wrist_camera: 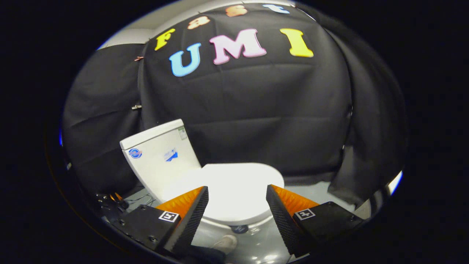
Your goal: Open the toilet lid.
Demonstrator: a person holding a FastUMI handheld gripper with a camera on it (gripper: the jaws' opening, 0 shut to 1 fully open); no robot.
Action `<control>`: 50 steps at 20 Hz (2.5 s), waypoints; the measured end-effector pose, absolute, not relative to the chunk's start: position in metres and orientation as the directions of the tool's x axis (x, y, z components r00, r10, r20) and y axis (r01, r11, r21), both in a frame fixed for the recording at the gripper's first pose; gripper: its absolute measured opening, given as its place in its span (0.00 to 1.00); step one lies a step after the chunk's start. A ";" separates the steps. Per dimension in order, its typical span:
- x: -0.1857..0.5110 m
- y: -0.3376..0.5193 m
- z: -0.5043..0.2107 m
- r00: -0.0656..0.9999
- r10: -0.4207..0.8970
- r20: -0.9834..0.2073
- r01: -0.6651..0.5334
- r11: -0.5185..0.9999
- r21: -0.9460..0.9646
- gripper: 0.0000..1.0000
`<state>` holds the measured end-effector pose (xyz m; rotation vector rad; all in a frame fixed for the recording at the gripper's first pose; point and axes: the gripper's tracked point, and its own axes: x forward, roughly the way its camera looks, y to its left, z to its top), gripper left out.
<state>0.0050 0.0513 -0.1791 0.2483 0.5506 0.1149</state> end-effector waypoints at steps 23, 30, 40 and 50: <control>-0.015 0.052 -0.362 0.570 0.364 -0.737 0.340 0.712 0.615 0.10; -0.017 0.051 -0.350 0.561 0.398 -0.726 0.271 0.740 0.615 0.10; 0.000 0.061 -0.288 0.627 0.429 -0.650 0.182 0.731 0.658 0.10; 0.051 0.139 -0.154 0.714 0.499 -0.491 -0.027 0.721 0.693 0.10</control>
